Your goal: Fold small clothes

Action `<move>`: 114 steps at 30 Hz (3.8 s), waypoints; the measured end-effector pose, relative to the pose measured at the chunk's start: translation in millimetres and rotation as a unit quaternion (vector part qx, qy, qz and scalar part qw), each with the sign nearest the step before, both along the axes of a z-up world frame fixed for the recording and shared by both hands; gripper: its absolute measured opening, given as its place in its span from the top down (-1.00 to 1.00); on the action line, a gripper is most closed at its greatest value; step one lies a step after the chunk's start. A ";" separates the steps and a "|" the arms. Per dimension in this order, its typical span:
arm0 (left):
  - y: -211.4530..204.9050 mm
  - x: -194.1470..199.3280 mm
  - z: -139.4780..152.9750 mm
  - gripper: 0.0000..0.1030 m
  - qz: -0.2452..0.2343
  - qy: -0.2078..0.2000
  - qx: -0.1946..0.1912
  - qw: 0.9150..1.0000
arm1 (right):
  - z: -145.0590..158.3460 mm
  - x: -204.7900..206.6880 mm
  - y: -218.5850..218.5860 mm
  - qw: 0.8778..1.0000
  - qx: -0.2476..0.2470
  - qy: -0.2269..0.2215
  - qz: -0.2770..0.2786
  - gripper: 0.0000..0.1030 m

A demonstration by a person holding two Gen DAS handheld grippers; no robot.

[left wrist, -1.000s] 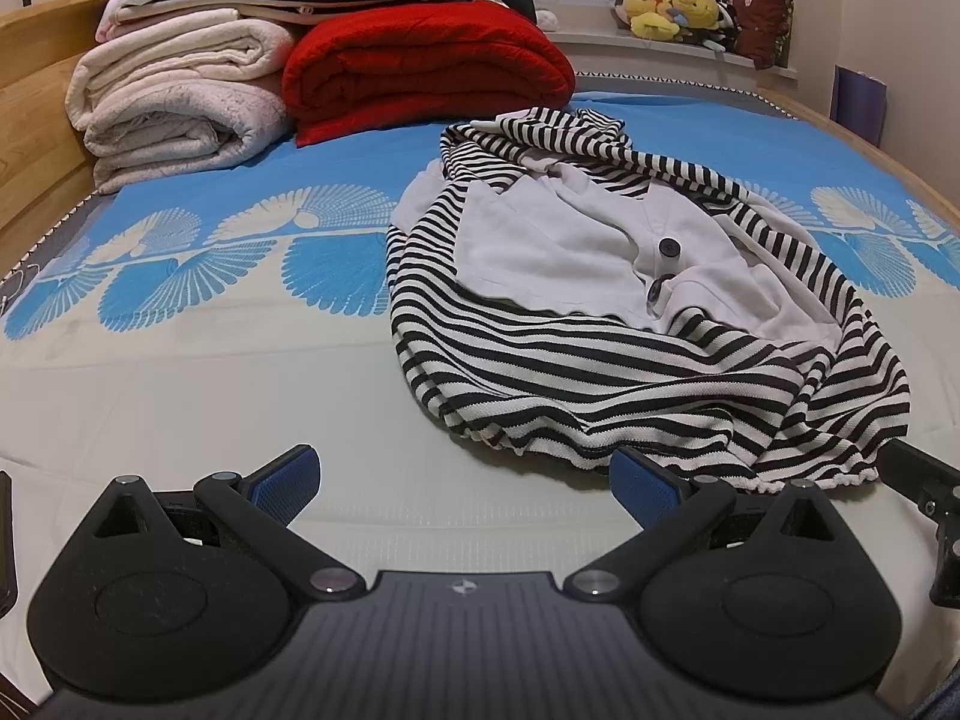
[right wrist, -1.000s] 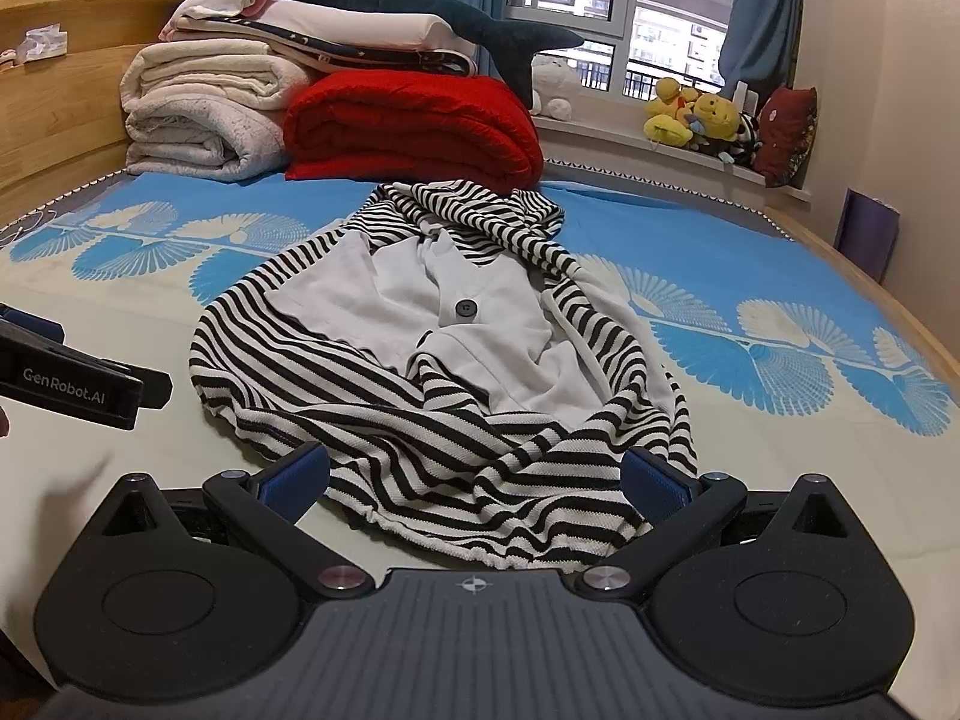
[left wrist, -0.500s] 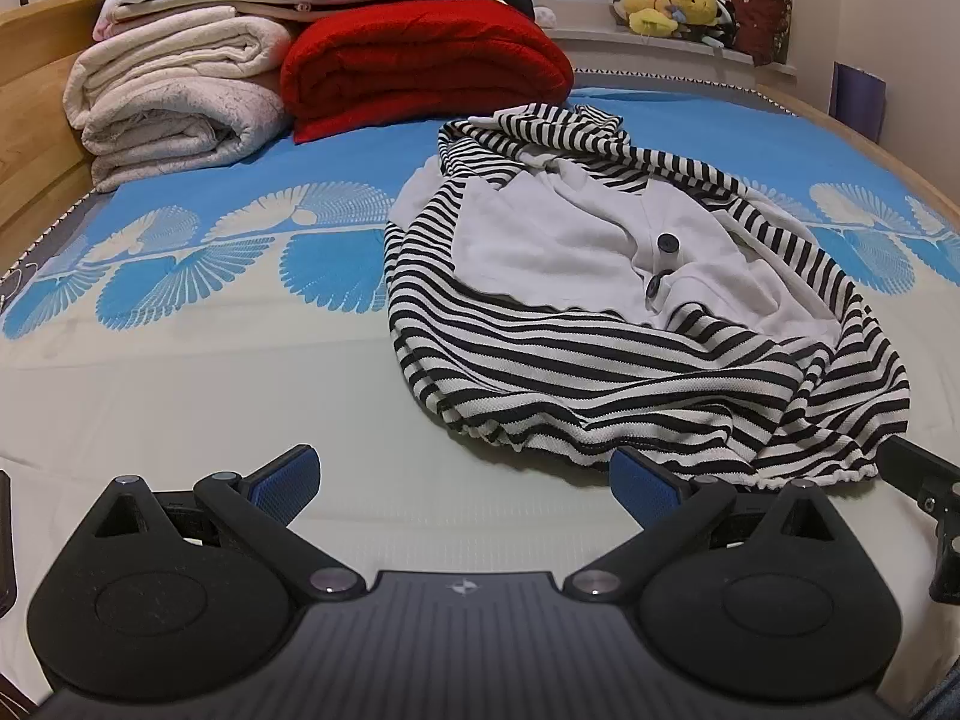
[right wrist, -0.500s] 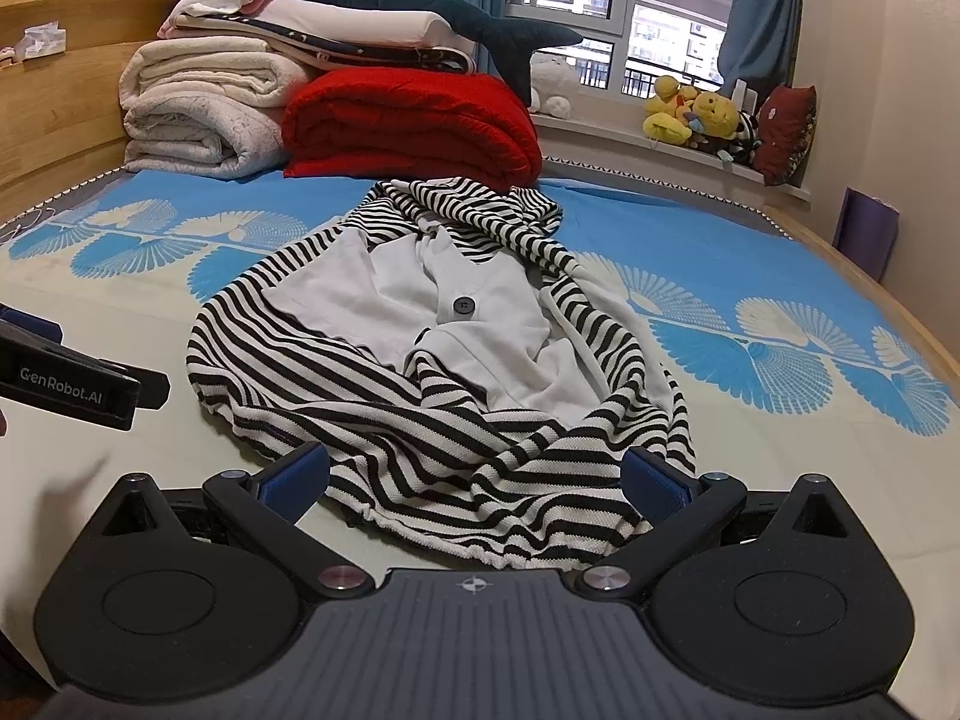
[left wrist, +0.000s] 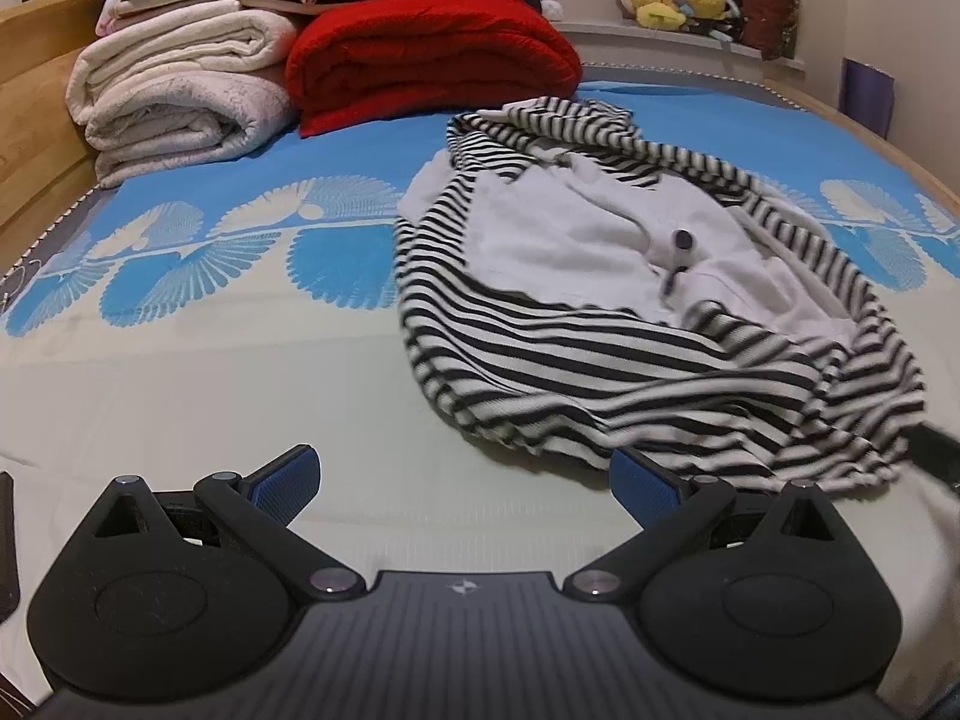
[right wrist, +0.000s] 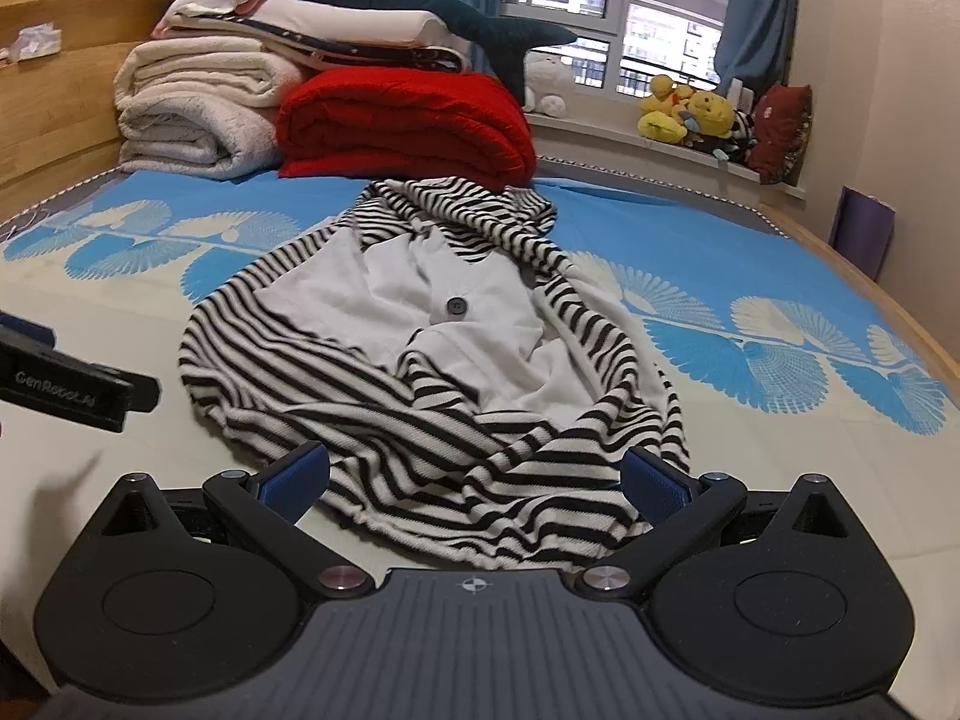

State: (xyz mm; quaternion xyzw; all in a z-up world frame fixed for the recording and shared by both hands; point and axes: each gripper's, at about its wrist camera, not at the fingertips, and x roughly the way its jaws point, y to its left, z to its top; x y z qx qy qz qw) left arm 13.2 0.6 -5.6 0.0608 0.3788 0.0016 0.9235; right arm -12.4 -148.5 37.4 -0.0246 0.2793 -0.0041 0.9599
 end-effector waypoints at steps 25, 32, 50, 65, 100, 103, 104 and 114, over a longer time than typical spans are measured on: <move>59.1 134.0 14.1 0.80 0.003 0.058 -0.201 0.978 | -25.2 87.6 -106.0 0.951 0.263 0.115 -0.117 0.96; 92.4 56.9 139.1 0.99 -0.037 -0.071 -0.182 0.980 | 84.5 21.7 -102.8 0.943 0.328 -0.023 -0.059 0.96; 42.7 88.0 -48.1 -0.04 -0.142 0.100 -0.095 0.980 | 41.8 204.2 -136.4 0.950 0.207 0.073 -0.221 0.96; 61.8 116.6 -54.9 -0.40 -0.142 0.117 -0.126 0.975 | -21.9 214.2 -180.3 0.928 0.277 0.143 -0.204 0.74; 90.8 13.9 221.3 0.83 -0.093 -0.172 -0.180 0.964 | 237.2 35.4 -101.5 0.986 0.087 -0.135 -0.053 1.00; 92.2 -13.5 305.6 0.84 -0.092 -0.234 -0.177 0.952 | 317.3 -11.2 -101.5 0.970 0.087 -0.223 -0.051 1.00; 92.5 -24.2 330.7 0.84 -0.092 -0.254 -0.176 0.947 | 340.8 -25.6 -102.2 0.964 0.081 -0.247 -0.050 1.00; 77.6 -73.4 489.1 0.84 -0.065 -0.350 -0.127 0.926 | 541.2 -124.2 -107.4 0.908 0.024 -0.410 -0.086 1.00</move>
